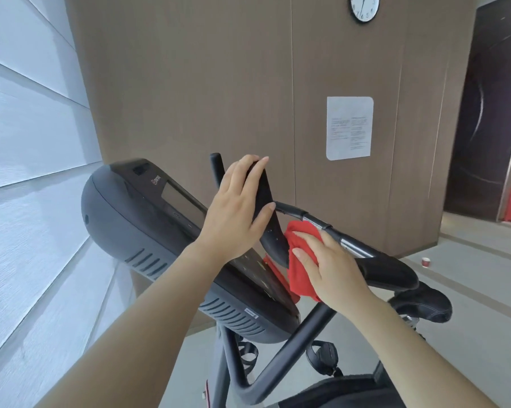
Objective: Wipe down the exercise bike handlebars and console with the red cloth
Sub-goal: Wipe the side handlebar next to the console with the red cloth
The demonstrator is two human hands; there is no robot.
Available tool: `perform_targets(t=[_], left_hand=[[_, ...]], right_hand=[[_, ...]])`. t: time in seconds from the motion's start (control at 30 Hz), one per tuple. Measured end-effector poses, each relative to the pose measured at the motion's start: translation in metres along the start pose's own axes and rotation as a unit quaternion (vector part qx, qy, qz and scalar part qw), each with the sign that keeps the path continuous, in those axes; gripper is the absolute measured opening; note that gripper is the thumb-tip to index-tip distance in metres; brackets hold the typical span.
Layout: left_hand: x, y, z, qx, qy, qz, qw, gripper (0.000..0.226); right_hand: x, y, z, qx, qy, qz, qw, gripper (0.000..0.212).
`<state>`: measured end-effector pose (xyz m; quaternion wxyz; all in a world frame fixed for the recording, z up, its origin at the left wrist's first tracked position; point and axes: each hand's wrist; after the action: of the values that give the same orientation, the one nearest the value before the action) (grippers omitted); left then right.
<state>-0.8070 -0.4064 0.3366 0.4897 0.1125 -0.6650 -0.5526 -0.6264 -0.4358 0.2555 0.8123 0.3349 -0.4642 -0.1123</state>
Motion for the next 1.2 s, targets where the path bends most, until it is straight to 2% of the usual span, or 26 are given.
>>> perform_targets(t=[0.27, 0.4, 0.5, 0.7, 0.97, 1.2], left_hand=[[-0.003, 0.0, 0.002, -0.004, -0.021, -0.007, 1.0, 0.063], [0.003, 0.001, 0.004, -0.021, -0.008, 0.014, 1.0, 0.066], [0.005, 0.002, 0.007, -0.033, 0.0, 0.025, 0.999, 0.067], [-0.008, -0.001, -0.001, 0.004, -0.042, -0.01, 0.999, 0.063], [-0.007, -0.002, 0.0, -0.007, -0.028, -0.007, 1.0, 0.064], [-0.012, -0.001, -0.003, 0.0, -0.041, -0.028, 0.999, 0.062]], right_hand=[[-0.002, -0.009, -0.004, 0.003, -0.012, -0.003, 1.0, 0.059], [0.001, -0.024, -0.033, -0.041, -0.003, -0.031, 0.999, 0.045], [0.004, -0.026, -0.04, -0.072, -0.022, -0.045, 0.996, 0.043], [-0.008, -0.012, -0.009, -0.007, -0.005, -0.03, 1.0, 0.048], [0.007, -0.032, -0.047, -0.083, -0.061, -0.033, 0.994, 0.043], [-0.002, -0.031, -0.029, -0.038, -0.028, -0.04, 0.998, 0.049]])
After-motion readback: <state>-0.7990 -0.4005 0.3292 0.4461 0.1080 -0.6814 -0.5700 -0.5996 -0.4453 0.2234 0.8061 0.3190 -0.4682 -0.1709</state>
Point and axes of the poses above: each hand's wrist, its own y-axis towards the middle knuckle, its own x-axis out of the back of the hand, z = x × y
